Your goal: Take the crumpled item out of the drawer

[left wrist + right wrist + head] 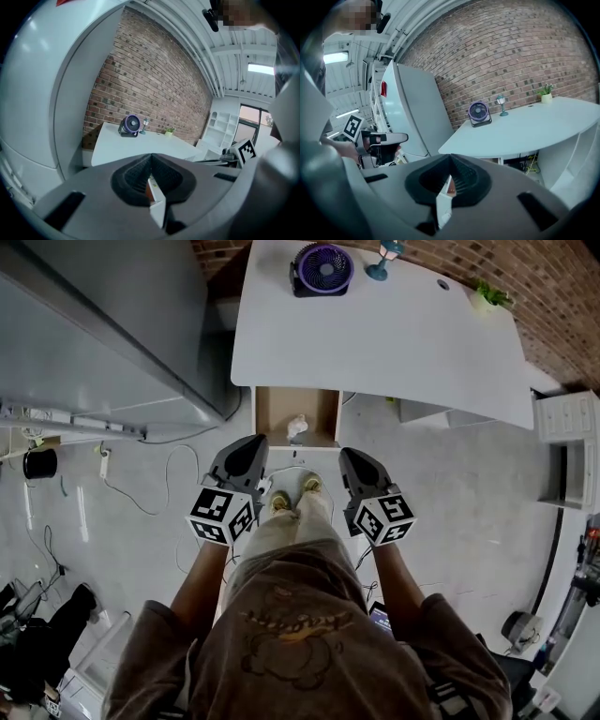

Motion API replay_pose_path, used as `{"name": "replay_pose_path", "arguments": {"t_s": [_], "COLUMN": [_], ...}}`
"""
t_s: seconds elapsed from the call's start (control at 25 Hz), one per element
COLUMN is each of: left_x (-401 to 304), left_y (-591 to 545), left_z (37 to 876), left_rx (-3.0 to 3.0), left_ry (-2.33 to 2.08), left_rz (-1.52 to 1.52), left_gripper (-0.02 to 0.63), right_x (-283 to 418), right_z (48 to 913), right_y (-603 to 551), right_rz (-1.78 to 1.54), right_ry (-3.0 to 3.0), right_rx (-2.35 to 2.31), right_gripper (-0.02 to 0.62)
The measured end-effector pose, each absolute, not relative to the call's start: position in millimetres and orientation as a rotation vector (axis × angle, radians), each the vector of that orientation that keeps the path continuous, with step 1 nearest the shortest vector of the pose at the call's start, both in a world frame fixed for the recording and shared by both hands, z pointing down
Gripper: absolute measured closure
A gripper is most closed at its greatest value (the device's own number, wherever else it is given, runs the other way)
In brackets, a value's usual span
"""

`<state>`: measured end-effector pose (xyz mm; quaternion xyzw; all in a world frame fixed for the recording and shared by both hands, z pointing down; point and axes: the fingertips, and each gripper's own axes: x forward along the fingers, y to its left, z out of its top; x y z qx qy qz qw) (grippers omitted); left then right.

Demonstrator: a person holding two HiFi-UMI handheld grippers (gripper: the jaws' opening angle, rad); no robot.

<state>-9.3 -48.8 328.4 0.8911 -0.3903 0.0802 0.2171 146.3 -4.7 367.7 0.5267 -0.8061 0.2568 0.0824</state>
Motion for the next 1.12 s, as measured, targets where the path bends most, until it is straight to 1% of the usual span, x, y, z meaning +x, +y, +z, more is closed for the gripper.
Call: {"name": "replay_pose_path", "arguments": {"t_s": [0.64,1.12], "left_x": [-3.1,12.6], "left_y": [-96.6,-118.6], "left_z": [437.0,504.9], "left_rx": [2.401,2.413], "left_ry": [-1.084,-1.039], "left_rz": [0.256,0.289], "left_gripper": [0.598,0.598], "right_x": [136.7,134.5], "right_z": [470.9,537.2], "right_y": [-66.0,-85.1], "right_rz": [0.811,0.827], "right_ry": [-2.388,-2.376], "right_rx": [1.48,1.415], "right_gripper": [0.598,0.598]}}
